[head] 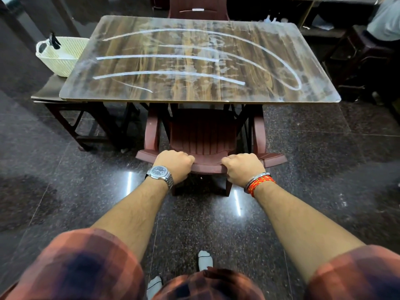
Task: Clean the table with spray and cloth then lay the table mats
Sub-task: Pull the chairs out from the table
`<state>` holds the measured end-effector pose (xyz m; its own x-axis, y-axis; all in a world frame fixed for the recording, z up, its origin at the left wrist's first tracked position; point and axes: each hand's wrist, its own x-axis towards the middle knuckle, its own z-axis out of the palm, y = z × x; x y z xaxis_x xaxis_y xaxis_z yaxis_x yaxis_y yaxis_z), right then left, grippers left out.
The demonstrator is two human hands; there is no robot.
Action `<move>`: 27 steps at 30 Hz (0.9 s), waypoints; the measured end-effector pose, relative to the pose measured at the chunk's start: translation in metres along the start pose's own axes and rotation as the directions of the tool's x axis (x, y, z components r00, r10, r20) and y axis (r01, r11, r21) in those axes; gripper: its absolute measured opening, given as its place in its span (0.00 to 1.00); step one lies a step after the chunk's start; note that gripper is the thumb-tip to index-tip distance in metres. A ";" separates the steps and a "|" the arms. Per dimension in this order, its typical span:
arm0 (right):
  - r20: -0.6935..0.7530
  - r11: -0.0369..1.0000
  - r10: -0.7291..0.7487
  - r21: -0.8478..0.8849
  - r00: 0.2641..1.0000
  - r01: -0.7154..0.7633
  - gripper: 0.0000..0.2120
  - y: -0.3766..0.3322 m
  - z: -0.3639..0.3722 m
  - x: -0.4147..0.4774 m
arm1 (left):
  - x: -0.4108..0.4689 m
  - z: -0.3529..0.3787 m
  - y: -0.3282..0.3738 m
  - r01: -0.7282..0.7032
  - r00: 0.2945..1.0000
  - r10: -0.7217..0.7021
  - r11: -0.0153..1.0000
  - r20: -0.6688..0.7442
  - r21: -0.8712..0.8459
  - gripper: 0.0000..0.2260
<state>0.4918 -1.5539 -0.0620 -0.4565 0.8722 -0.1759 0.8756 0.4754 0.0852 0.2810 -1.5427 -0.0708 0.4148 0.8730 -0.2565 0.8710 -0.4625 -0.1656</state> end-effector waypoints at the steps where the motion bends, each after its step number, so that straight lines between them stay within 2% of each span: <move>1: -0.004 1.000 0.006 0.007 1.000 -0.006 0.09 0.000 -0.001 0.000 | 0.000 0.000 0.000 0.006 1.000 -0.006 1.000 -0.002 -0.003 0.10; 8: 0.022 0.998 0.053 0.043 0.998 -0.054 0.11 -0.005 -0.004 0.001 | -0.003 -0.002 0.003 0.032 0.999 -0.032 0.999 0.004 -0.006 0.10; 11: 0.023 0.996 0.057 0.061 0.998 -0.058 0.14 -0.006 -0.002 0.001 | -0.005 -0.003 0.003 0.033 0.999 -0.032 0.999 0.024 -0.034 0.11; 13: -0.011 0.997 0.036 0.069 0.999 -0.035 0.20 -0.006 0.001 -0.001 | -0.007 -0.003 0.001 -0.003 1.000 0.004 0.998 0.016 -0.062 0.13; 16: 0.033 0.992 -0.027 0.125 0.999 0.022 0.36 -0.002 -0.001 0.002 | -0.013 0.002 -0.008 -0.104 0.992 0.089 0.979 -0.090 -0.174 0.20; 18: 0.121 0.951 -0.071 0.308 0.990 0.030 0.38 -0.002 -0.009 0.013 | -0.022 0.006 -0.020 -0.148 0.972 0.086 0.947 -0.218 -0.285 0.29; 20: 0.087 0.878 -0.069 0.479 0.994 0.019 0.36 -0.012 -0.021 0.036 | -0.032 0.010 -0.044 -0.164 0.941 0.043 0.926 -0.336 -0.340 0.33; 22: -0.018 0.856 -0.035 0.516 0.999 0.039 0.32 -0.030 -0.031 0.065 | -0.041 0.017 -0.075 -0.132 0.912 -0.030 0.923 -0.410 -0.361 0.32; 24: -0.072 0.850 -0.033 0.523 0.997 0.065 0.28 -0.055 -0.038 0.099 | -0.048 0.027 -0.112 -0.040 0.903 -0.142 0.913 -0.407 -0.406 0.31; 27: -0.111 0.860 -0.077 0.495 0.991 0.122 0.29 -0.093 -0.042 0.154 | -0.055 0.047 -0.168 0.186 0.869 -0.385 0.837 -0.311 -0.515 0.33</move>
<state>0.3329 -1.4586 -0.0555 -0.5373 0.8403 -0.0718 0.7756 0.4589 -0.4335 0.1000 -1.5201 -0.0737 0.1072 0.9848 0.1366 0.9417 -0.1446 0.3039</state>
